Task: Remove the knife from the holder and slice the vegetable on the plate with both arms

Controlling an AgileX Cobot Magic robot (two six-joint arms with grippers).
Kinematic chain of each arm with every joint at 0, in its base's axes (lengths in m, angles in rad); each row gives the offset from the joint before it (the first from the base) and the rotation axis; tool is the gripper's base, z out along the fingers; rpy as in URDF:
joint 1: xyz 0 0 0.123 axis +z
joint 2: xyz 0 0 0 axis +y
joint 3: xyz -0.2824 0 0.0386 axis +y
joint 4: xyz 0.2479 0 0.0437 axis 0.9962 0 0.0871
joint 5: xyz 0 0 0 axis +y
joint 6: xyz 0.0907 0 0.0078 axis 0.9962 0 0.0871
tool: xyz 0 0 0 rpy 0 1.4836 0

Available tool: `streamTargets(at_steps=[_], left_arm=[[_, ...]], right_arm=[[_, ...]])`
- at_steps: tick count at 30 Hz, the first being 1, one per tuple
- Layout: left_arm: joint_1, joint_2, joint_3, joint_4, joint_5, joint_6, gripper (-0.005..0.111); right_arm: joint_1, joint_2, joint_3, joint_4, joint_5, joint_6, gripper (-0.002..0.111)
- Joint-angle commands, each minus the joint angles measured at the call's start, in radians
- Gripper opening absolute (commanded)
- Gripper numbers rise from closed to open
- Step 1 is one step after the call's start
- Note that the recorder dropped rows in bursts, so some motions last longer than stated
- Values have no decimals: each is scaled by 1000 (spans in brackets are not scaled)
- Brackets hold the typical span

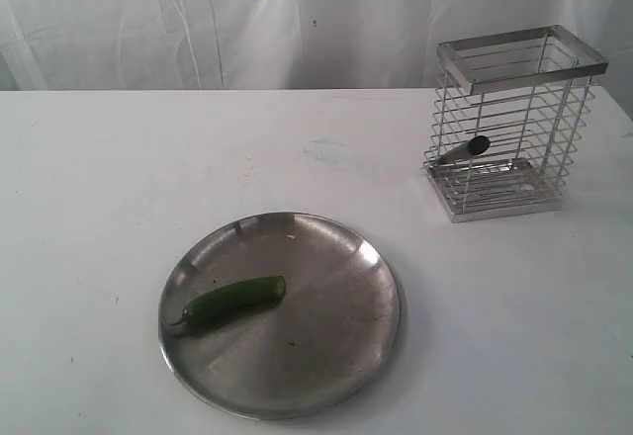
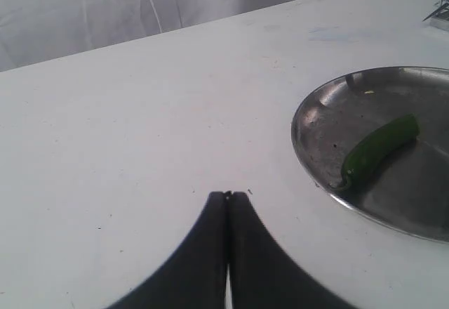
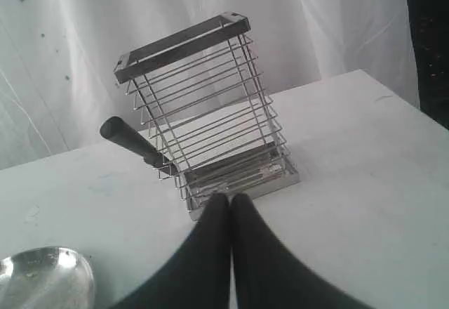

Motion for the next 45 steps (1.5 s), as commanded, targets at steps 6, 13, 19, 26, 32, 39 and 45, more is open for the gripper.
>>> streamTargets(at_steps=[6, 13, 19, 26, 32, 39, 45], left_arm=[[-7, -5, 4, -5, -2, 2, 1], [-7, -5, 4, -5, -2, 2, 1], [-7, -5, 4, -5, -2, 2, 1], [-7, -5, 4, -5, -2, 2, 1], [-7, -5, 4, -5, -2, 2, 1], [-7, -5, 4, -5, -2, 2, 1], [-7, -5, 4, -5, -2, 2, 1]], right_arm=[[7, -6, 7, 14, -279, 79, 0], [18, -6, -10, -49, -331, 409, 0], [116, -6, -215, -424, -224, 491, 0], [296, 192, -464, -356, 156, 151, 0], [389, 519, -709, 40, 634, -403, 0], [389, 843, -901, -23, 684, -443, 8], [389, 1051, -1023, -124, 632, -755, 39]])
